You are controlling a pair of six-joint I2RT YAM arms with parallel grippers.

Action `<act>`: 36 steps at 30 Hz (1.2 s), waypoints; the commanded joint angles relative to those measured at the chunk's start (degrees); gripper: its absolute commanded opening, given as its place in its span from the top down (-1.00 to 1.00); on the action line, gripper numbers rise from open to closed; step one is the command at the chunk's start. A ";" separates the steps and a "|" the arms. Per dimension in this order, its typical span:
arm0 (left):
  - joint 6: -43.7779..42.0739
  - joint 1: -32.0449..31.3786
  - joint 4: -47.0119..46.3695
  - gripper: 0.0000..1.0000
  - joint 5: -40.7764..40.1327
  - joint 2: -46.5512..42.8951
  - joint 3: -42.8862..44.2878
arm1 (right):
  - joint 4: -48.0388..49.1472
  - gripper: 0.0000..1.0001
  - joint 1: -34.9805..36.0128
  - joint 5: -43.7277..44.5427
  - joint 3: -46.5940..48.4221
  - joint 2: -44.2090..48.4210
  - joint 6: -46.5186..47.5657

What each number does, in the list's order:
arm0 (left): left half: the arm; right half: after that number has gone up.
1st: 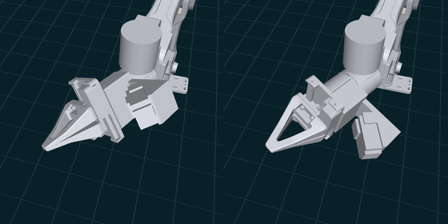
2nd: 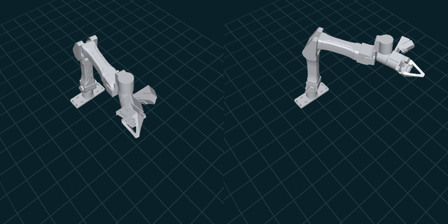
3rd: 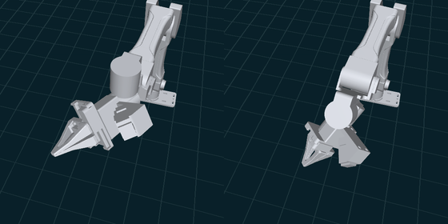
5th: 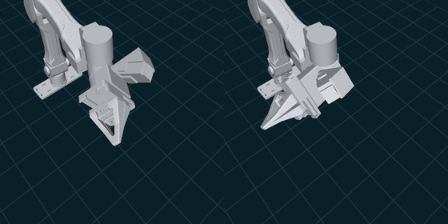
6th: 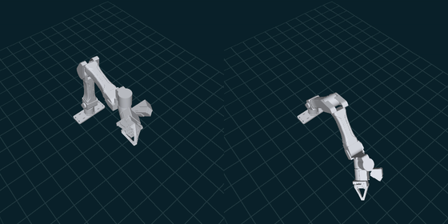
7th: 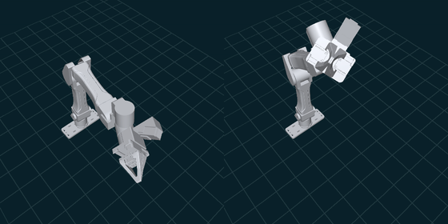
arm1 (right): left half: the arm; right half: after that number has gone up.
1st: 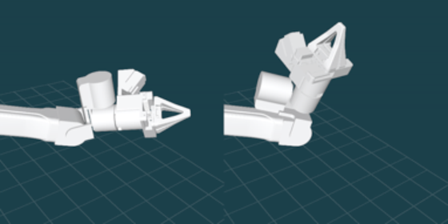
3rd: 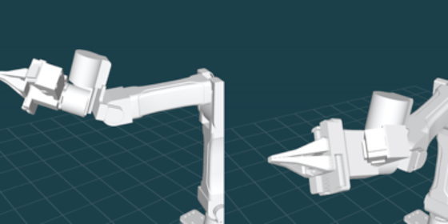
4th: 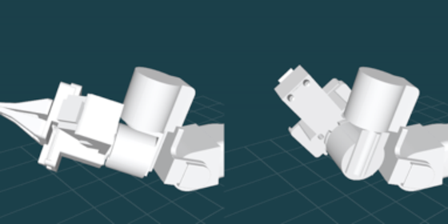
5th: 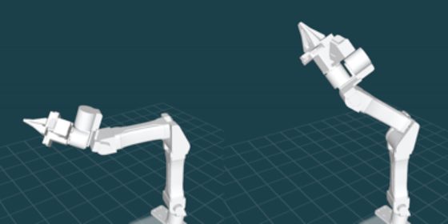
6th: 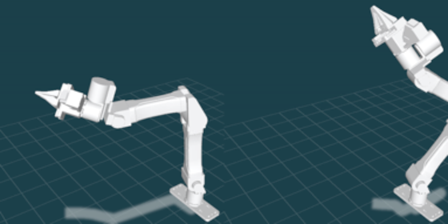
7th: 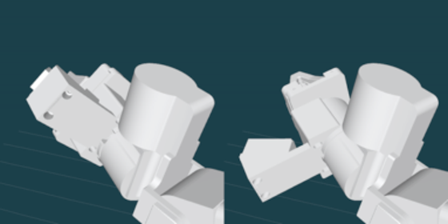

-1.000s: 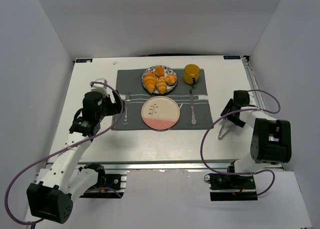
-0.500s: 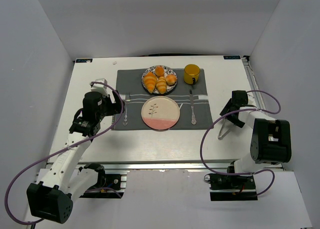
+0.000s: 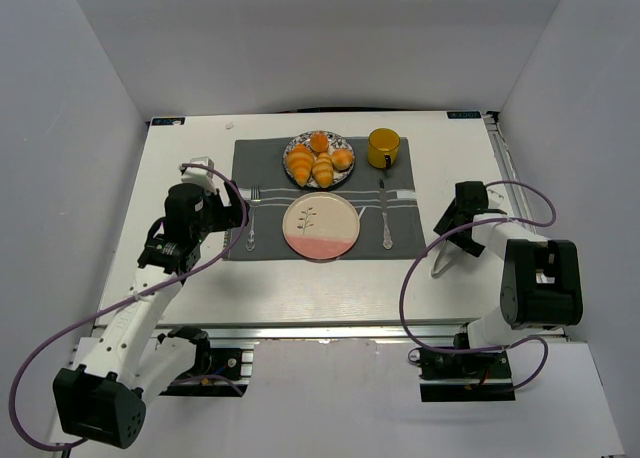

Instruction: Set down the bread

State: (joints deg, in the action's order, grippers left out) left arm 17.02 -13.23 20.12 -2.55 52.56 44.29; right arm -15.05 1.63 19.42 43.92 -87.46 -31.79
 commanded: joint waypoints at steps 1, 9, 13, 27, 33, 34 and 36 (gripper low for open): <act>-0.05 0.14 0.10 -0.96 0.09 -1.58 -0.52 | -5.16 -0.65 1.01 -2.98 -1.56 0.71 -3.19; 0.12 0.14 -0.17 -0.96 0.52 -2.19 -1.31 | -6.57 -0.71 1.80 -1.93 -2.96 3.78 -6.09; 0.04 0.14 -0.08 -0.96 0.53 -2.37 -1.58 | -6.57 -0.70 1.80 -1.14 -3.32 3.97 -6.79; -0.32 0.14 0.53 -0.96 -0.18 -2.63 -1.49 | -6.31 -0.13 1.80 -1.40 -2.61 1.06 -6.88; 0.03 0.14 0.18 -0.96 0.26 -2.28 -1.32 | -11.30 -0.10 1.89 -1.32 0.19 5.80 -4.69; 0.12 0.14 0.01 -0.96 0.35 -2.19 -1.31 | -12.28 -0.10 1.89 -0.88 1.94 6.94 -4.07; 0.21 0.14 -0.17 -0.96 0.44 -2.11 -1.23 | -16.04 -0.10 1.80 -0.35 3.97 10.37 -1.89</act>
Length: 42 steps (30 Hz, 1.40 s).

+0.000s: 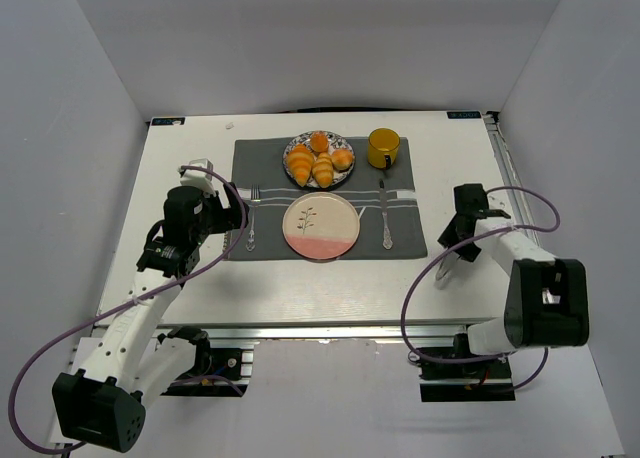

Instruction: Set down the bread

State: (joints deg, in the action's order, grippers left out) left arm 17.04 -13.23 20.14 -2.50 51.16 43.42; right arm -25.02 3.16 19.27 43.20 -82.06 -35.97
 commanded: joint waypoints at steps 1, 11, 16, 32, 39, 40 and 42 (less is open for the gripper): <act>0.28 0.14 -0.45 -0.96 0.48 -0.45 -0.27 | -7.23 -0.11 0.27 0.41 6.96 6.29 3.09; -0.07 0.14 -1.16 -0.96 0.30 2.28 2.02 | -18.40 -0.12 0.36 -2.38 21.12 16.76 11.17; 0.54 0.14 -1.33 -0.96 0.66 3.42 3.16 | -17.62 -0.07 1.85 -12.75 26.40 17.37 14.07; 1.77 0.14 -1.60 -0.96 -2.51 3.60 5.27 | -6.63 -0.04 24.17 -24.89 38.80 2.27 20.14; 2.74 0.14 -0.28 -0.96 -3.73 5.01 7.30 | -2.68 -0.04 27.07 -19.71 40.30 -6.25 19.19; 2.82 0.14 -0.28 -0.96 -3.91 4.31 6.86 | -2.41 -0.04 27.16 -19.45 40.30 -6.96 18.74; 3.09 0.14 -0.72 -0.96 -5.05 3.52 5.63 | -0.92 -0.04 27.60 -17.88 40.65 -9.33 18.13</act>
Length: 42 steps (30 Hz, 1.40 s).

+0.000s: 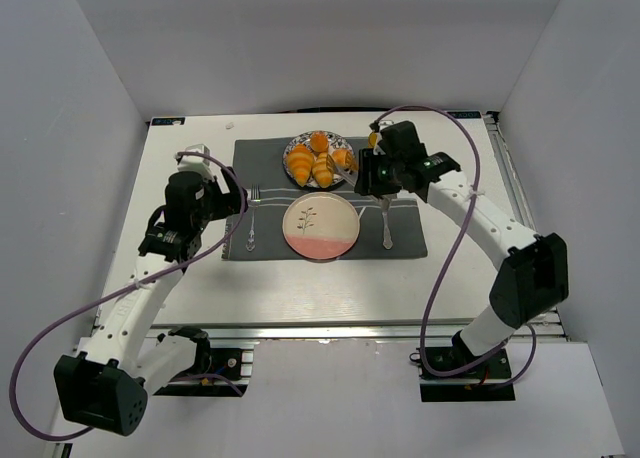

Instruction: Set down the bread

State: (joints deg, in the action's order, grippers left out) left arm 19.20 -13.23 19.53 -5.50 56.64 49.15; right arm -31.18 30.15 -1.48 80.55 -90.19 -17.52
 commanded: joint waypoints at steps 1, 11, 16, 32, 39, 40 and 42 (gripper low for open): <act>1.01 0.14 -0.11 -0.96 -2.32 -2.32 -0.45 | 5.60 -0.04 0.78 3.23 3.47 -2.00 -1.02; 0.22 0.14 -0.02 -0.96 -2.15 -0.66 -0.54 | 8.68 -0.04 2.28 4.82 6.28 -10.52 -3.49; 0.84 0.14 -0.63 -0.96 -1.45 -0.92 -1.86 | 9.21 -0.05 2.63 3.06 7.07 -13.60 -3.58; 1.10 0.14 -1.60 -0.96 -0.83 -0.74 -4.23 | 10.61 -0.07 3.95 2.88 2.94 -10.44 -4.72; 1.28 0.14 -1.86 -0.96 -0.57 -0.74 -4.41 | 10.00 -0.08 4.30 2.88 2.06 -9.83 -5.16; 1.28 0.14 -1.95 -0.96 -0.48 -0.74 -4.41 | 9.82 -0.08 4.48 2.88 1.80 -9.83 -5.07; 1.28 0.14 -1.95 -0.96 -0.39 -0.66 -4.41 | 9.91 -0.08 4.57 2.97 1.54 -10.00 -5.16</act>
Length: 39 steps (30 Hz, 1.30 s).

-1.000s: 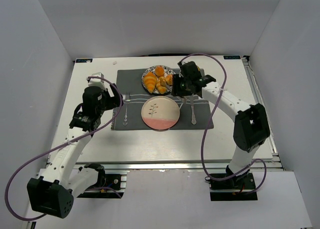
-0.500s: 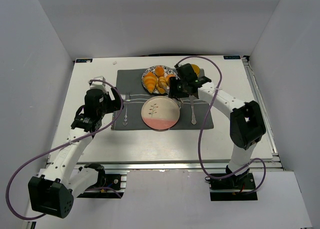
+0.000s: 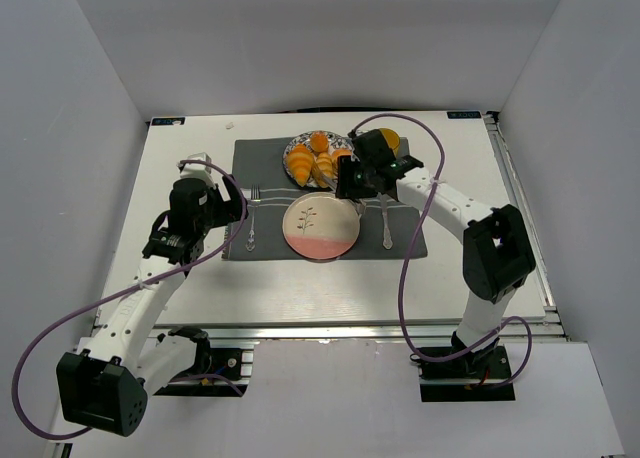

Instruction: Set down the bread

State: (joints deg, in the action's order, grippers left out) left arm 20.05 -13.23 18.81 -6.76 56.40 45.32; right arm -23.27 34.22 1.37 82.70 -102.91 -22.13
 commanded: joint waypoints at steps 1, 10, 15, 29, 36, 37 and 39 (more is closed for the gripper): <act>0.42 0.14 -1.23 -0.97 0.88 -0.33 -0.58 | 1.74 -0.08 0.59 0.22 -0.61 2.72 -0.55; 0.34 0.14 -1.32 -0.96 0.96 0.20 -0.41 | 0.42 -0.08 0.85 2.58 0.18 0.61 -0.28; 0.34 0.14 -1.49 -0.96 1.05 0.46 -0.32 | -1.69 -0.07 1.29 4.34 1.50 -0.36 0.16; 0.07 0.14 -1.40 -0.96 0.96 0.73 -0.32 | -3.89 0.65 1.47 3.03 5.54 3.33 0.69; 0.34 0.14 -1.84 -0.96 1.05 0.99 -0.76 | -7.23 0.64 1.55 2.33 9.32 7.37 1.04; 0.34 0.14 -2.02 -0.97 1.14 0.90 -0.76 | -7.58 0.64 1.47 2.06 9.33 8.42 1.12; 0.51 0.14 -2.11 -0.96 1.40 1.08 -0.85 | -8.46 0.65 1.64 1.97 8.45 9.57 1.30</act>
State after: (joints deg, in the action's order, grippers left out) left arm 20.08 -13.23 17.72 -6.35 57.65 44.69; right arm -31.03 35.51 4.01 88.47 -97.95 -21.74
